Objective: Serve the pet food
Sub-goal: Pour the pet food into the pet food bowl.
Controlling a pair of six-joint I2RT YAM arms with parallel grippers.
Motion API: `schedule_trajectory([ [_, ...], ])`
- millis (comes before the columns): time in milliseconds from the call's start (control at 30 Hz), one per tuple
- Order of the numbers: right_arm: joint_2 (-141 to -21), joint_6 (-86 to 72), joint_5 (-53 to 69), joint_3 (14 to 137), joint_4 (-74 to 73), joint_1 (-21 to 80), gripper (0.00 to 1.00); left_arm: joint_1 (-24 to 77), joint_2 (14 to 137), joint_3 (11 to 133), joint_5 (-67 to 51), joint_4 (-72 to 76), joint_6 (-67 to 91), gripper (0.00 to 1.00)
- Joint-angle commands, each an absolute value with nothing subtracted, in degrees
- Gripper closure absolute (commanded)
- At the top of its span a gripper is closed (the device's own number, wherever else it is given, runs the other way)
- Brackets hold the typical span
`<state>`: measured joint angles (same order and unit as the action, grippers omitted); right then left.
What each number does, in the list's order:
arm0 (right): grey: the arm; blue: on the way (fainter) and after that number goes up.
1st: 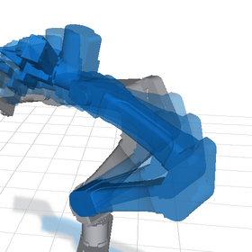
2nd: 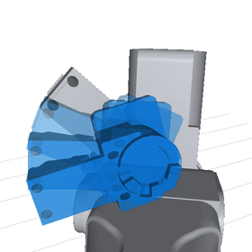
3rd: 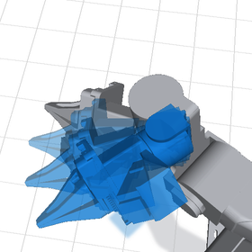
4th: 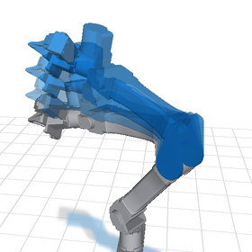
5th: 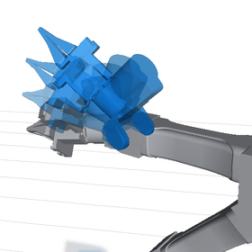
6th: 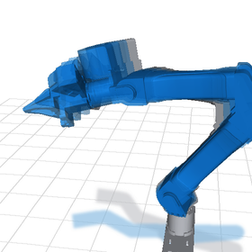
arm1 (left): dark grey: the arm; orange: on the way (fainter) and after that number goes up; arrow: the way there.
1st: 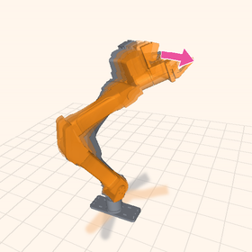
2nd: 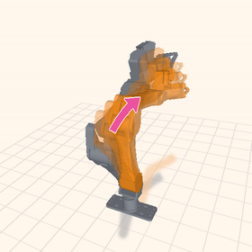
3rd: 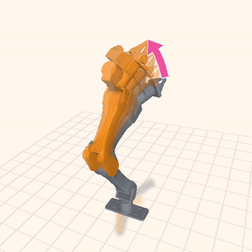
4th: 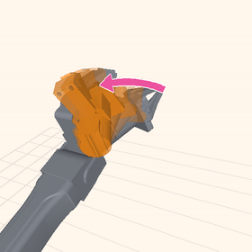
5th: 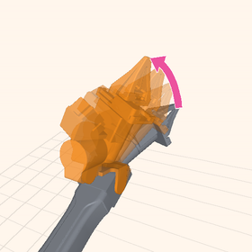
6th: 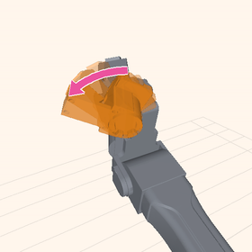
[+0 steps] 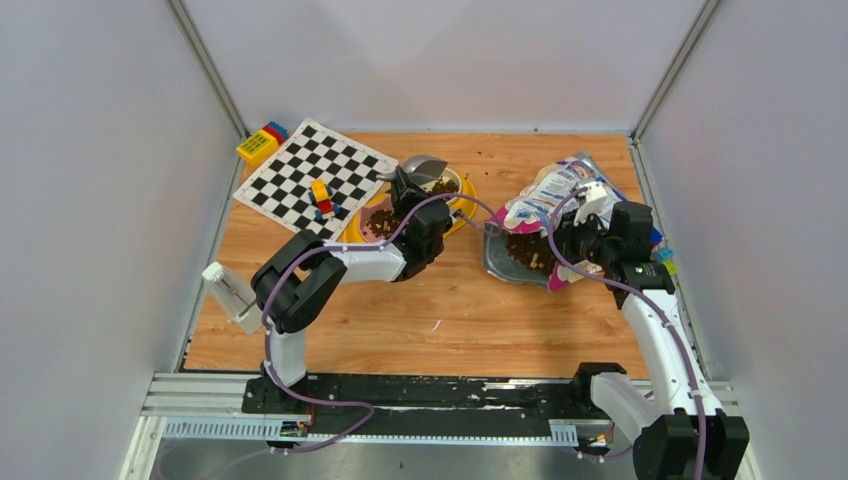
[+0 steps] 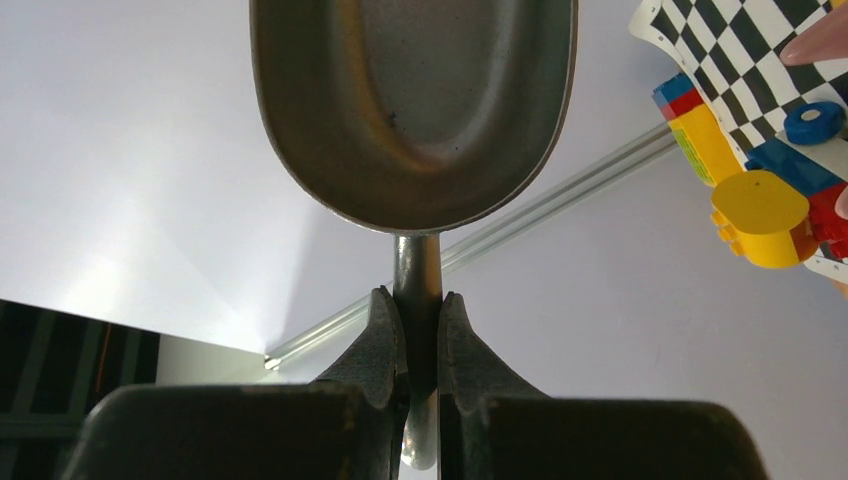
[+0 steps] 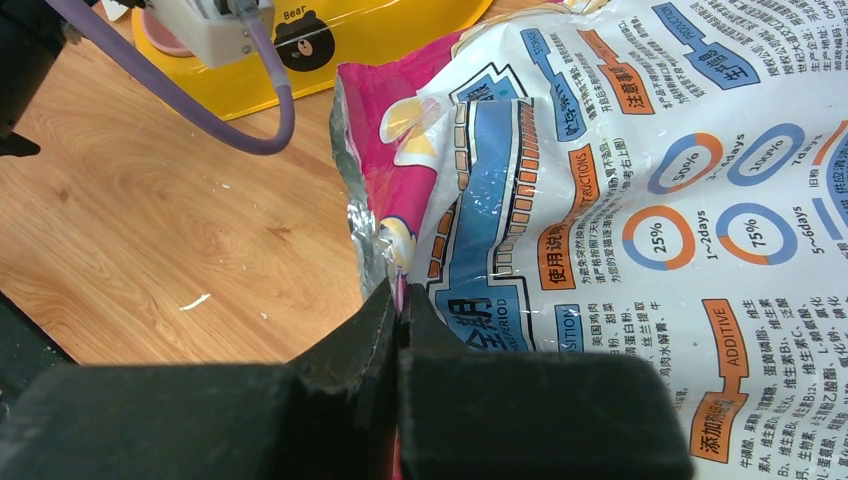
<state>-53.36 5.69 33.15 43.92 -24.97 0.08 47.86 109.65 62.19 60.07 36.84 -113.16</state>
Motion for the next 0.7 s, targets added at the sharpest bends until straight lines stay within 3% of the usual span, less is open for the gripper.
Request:
schedule_trajectory([
  [0, -51.03, 4.37, 40.01, 45.26, -22.34, 0.62, 1.0, 47.38, 105.27, 61.63, 60.01, 39.97, -112.76, 1.0],
  [167, -50.59, 4.22, 39.74, 45.26, -22.35, 0.61, 1.0, 47.33, 104.81, 65.14, 60.57, 34.65, -106.08, 1.0],
  [400, -50.85, 4.22, 39.9, 45.35, -22.34, 0.62, 1.0, 47.05, 105.31, 86.68, 56.33, -21.62, -62.48, 1.0],
  [667, -50.45, 4.22, 40.13, 45.35, -22.37, 0.62, 1.0, 46.01, 107.05, 97.43, 45.2, -44.67, -40.99, 1.0],
])
